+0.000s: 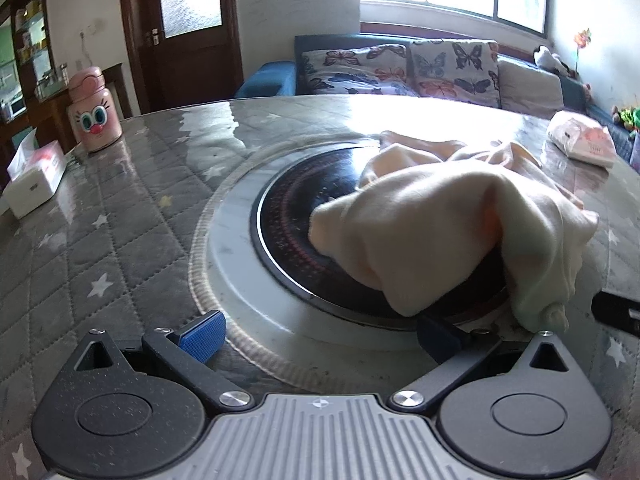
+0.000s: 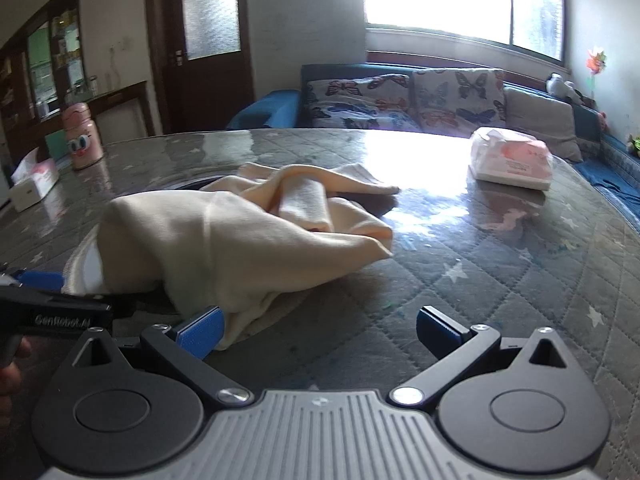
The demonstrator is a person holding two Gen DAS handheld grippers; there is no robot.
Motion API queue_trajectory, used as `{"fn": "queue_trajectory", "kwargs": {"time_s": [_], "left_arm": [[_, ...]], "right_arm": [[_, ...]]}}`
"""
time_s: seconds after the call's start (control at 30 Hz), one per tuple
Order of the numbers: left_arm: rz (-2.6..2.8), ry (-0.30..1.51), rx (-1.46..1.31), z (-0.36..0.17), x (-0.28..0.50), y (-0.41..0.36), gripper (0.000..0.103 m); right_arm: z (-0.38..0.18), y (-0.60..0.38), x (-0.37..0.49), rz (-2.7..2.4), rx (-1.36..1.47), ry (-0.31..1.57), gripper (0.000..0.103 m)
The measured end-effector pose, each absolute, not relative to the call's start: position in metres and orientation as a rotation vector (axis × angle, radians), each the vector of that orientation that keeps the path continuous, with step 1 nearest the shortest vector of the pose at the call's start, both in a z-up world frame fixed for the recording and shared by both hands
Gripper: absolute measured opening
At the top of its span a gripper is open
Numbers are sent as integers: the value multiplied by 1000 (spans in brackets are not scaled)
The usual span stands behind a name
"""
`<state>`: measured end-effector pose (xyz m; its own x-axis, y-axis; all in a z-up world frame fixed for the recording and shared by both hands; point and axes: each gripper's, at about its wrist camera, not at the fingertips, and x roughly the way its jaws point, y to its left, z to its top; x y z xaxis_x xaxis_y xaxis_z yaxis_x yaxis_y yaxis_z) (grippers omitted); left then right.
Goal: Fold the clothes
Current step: 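Move both grippers toward the crumpled cream shirt on the table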
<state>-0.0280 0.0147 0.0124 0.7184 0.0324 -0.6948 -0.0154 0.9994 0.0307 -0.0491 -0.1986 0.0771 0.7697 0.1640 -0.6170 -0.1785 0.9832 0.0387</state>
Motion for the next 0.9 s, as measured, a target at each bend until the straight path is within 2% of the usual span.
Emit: {"fn": "queue_trajectory", "kwargs": {"time_s": [0.9], "left_arm": [[4,732,-13,40,-30,23,103]], "right_arm": [[95,-153,-47,341,-109,625,102]]}}
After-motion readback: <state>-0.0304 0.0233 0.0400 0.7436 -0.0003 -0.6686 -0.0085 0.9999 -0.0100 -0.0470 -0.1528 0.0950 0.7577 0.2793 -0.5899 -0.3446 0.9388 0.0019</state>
